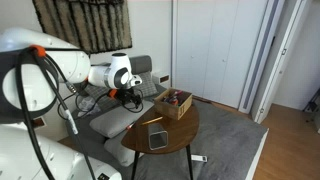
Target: Put the pen into the metal bin
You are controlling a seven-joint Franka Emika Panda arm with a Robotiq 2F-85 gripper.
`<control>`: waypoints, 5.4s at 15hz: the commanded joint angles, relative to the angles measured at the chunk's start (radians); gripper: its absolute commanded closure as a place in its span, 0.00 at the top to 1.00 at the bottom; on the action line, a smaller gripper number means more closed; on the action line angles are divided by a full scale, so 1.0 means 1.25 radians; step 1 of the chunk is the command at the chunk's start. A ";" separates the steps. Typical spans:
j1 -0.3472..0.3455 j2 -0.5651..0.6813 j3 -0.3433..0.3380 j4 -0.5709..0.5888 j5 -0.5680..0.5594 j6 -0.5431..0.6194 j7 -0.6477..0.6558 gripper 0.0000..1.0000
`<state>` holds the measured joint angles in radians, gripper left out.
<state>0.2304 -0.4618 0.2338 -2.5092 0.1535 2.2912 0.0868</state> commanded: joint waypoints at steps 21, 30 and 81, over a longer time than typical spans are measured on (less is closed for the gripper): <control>-0.159 -0.188 -0.144 -0.042 0.018 -0.261 0.125 1.00; -0.279 -0.281 -0.232 -0.164 0.040 -0.258 0.129 1.00; -0.278 -0.060 -0.070 -0.078 -0.108 -0.084 0.216 0.37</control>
<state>-0.1057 -0.5694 0.1097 -2.6612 0.1042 2.2114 0.2926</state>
